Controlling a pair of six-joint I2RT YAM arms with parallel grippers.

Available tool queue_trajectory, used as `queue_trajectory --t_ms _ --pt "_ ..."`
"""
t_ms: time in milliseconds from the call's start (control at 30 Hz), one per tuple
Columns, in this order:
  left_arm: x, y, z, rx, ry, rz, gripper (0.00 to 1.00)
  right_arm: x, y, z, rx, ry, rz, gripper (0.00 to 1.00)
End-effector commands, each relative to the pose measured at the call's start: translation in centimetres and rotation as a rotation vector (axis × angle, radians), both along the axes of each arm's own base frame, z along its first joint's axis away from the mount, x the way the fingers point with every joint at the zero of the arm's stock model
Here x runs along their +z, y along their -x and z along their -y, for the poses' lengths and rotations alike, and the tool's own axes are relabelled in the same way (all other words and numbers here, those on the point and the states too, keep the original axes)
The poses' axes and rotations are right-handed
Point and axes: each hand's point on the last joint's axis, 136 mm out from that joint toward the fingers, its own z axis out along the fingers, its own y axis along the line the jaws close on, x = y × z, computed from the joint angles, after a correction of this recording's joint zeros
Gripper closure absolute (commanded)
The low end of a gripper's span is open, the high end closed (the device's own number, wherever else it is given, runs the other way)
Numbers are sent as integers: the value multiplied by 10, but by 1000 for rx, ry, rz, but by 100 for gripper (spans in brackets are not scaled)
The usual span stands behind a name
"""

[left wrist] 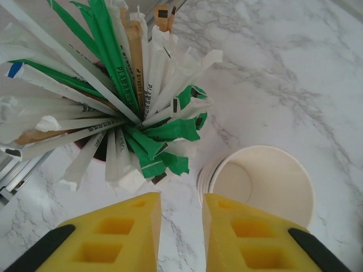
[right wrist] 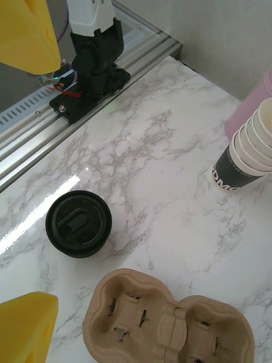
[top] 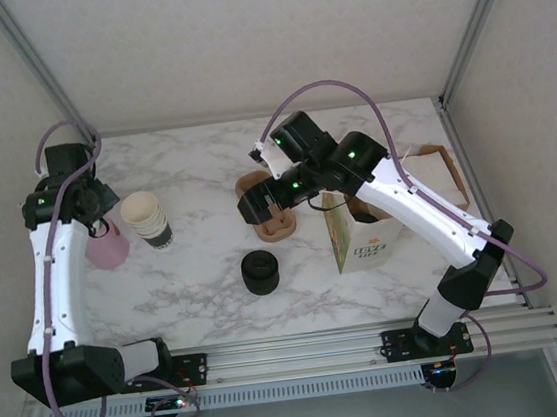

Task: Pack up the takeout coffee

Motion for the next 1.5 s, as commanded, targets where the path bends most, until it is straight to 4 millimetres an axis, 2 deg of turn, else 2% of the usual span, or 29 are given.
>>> queue_trajectory --t_ms 0,267,633,1133,1467 --pt "-10 -4 -11 21 -38 -32 74 1 -4 3 1 -5 16 1" --pt "-23 -19 -15 23 -42 -52 72 -3 -7 4 -1 -4 10 1" --pt "-28 -23 -20 37 -57 -67 72 -4 -8 5 0 -4 13 1" --pt "-35 -30 -25 48 -67 -83 78 -4 -7 8 -3 -3 16 1" --pt "-25 -30 -32 70 -99 -70 89 -4 -7 10 -4 -3 17 1"
